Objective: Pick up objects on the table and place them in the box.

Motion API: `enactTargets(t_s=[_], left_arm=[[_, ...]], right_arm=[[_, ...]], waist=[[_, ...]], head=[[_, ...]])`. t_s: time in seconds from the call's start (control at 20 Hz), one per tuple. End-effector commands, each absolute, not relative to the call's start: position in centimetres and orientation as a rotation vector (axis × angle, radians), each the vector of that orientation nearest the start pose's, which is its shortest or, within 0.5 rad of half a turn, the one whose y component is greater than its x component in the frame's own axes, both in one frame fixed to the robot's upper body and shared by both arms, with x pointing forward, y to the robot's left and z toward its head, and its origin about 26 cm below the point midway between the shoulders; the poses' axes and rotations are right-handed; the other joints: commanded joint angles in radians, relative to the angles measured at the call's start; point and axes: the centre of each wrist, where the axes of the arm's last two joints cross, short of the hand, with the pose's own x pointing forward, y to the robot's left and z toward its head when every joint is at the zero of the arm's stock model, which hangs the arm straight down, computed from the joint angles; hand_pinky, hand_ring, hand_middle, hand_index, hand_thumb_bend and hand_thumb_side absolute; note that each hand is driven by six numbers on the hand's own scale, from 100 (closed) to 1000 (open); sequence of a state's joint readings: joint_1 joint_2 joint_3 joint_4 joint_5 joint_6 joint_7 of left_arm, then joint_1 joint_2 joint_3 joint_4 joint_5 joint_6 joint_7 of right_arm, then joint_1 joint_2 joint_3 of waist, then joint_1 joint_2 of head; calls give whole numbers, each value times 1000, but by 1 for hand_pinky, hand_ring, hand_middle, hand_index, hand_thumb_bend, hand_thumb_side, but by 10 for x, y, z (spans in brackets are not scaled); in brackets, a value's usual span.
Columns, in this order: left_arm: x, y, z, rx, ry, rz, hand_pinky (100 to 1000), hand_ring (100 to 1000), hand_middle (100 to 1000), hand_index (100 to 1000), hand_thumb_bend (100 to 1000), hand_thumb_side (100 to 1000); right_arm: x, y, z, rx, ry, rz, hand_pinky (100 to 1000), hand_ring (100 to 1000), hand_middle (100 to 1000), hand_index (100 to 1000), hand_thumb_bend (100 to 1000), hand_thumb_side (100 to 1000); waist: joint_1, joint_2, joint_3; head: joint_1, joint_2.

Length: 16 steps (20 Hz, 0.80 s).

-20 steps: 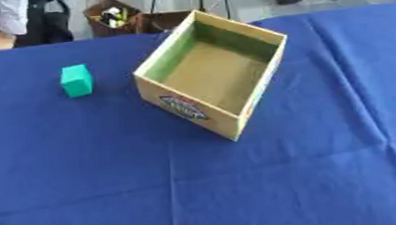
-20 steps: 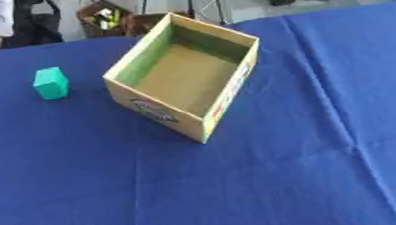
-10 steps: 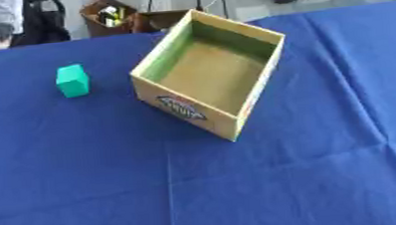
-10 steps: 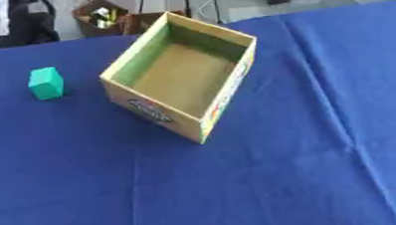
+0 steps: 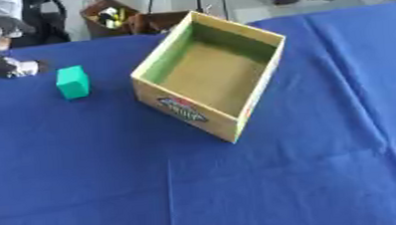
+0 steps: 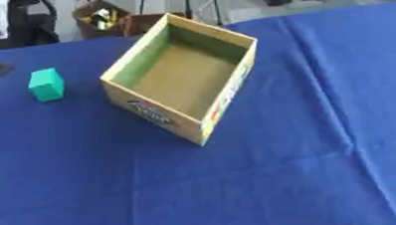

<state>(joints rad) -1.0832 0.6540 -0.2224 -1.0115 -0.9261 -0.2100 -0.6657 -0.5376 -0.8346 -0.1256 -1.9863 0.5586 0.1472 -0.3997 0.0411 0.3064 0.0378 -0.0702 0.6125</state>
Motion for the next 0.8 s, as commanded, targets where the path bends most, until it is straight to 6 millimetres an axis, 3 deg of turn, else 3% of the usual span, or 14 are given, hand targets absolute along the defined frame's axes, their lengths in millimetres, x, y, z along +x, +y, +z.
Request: enactTargets(t_s=[0.05,0.2,0.35,0.8], left_arm=[[469,312,319,1084,-1081,-1709,962,977,1000,1000,864,909],[472,310,318,1099,-1050,-1713,963,981,1000,1000,884,890],[474,306,318,1142,-1070,-1727,964,966,1000,1000,738,825],[482,302,313,1162,-1107,-1728,930,902,1000,1000,588,775]], right_arm=[[281,-322,355,1838,2727,-427,799,894,817,841,100,1000],[282,-321,354,1836,2732,-428,798,887,809,834,100,1000],[282,-321,354,1839,2737,-407,797,881,803,828,100,1000],[283,-318,355,1821,2758,-377,793,872,792,815,100,1000]], waist=[[-2,-15,-3],[-2,-9,-8],[0,-1,-15],[2,23,-37]], head=[[10,-15],[16,-21],[25,-31],[43,-58]])
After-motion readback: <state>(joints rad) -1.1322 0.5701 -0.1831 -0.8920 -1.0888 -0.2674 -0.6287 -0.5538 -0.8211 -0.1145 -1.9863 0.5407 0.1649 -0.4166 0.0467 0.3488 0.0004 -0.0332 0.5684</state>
